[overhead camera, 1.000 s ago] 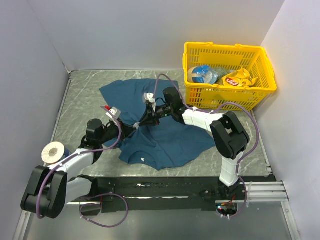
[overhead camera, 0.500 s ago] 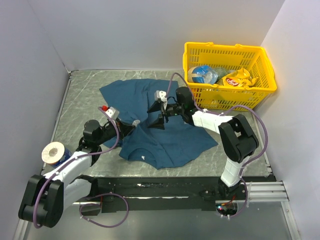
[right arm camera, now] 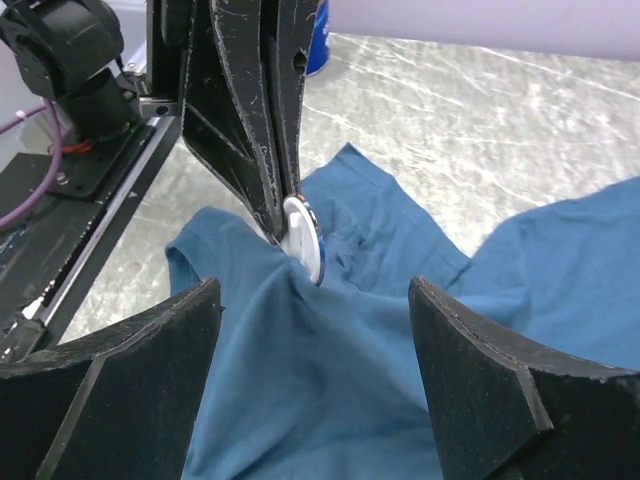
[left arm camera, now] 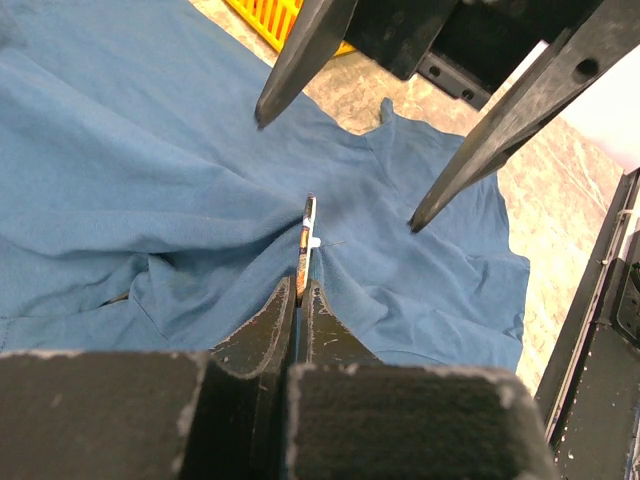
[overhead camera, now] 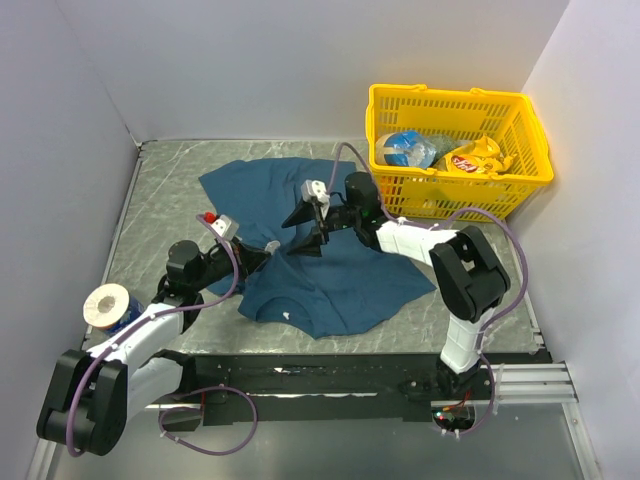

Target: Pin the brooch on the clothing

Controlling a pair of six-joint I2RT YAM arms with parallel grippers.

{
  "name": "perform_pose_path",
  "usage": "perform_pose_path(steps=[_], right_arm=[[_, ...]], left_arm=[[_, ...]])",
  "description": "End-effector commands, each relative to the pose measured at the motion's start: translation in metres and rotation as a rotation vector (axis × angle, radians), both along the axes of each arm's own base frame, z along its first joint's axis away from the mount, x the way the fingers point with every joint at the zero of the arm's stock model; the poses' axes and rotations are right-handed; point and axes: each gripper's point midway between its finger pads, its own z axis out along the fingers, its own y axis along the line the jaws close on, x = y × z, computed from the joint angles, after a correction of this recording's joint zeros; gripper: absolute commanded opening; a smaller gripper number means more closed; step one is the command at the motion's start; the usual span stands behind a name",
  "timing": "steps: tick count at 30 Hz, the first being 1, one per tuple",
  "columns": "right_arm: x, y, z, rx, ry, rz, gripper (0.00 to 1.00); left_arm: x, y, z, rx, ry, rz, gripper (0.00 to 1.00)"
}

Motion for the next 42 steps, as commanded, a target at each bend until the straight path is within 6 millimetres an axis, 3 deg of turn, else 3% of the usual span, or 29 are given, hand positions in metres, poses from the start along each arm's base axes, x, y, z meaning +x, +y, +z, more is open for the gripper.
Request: perform_pose_path(steps=[1,17,23,31,35,42], right_arm=[[-0.002,0.017,0.015,0.03,-0.053,0.055,0.81],[-0.005,0.028,-0.001,-0.017,-0.02,0.103,0.68],[-0.004,0.031,-0.004,-0.028,-0.001,0.12,0.47],[-0.004,0.03,0.0,-0.023,-0.005,0.12,0.46],[-0.004,0.031,-0.002,-0.03,0.009,0.131,0.34],[-0.004,0.032,-0.001,-0.032,0.012,0.141,0.31]], left_arm=[[-0.001,-0.003,0.022,-0.019,-0.1,-0.032,0.01],[-0.003,-0.002,0.024,-0.018,-0.113,-0.032,0.01],[-0.003,-0.003,0.024,-0.019,-0.117,-0.034,0.01],[-0.003,-0.003,0.023,-0.017,-0.114,-0.035,0.01],[-0.003,-0.003,0.022,-0.015,-0.112,-0.034,0.01],[-0.003,-0.003,0.023,-0.015,-0.118,-0.035,0.01]])
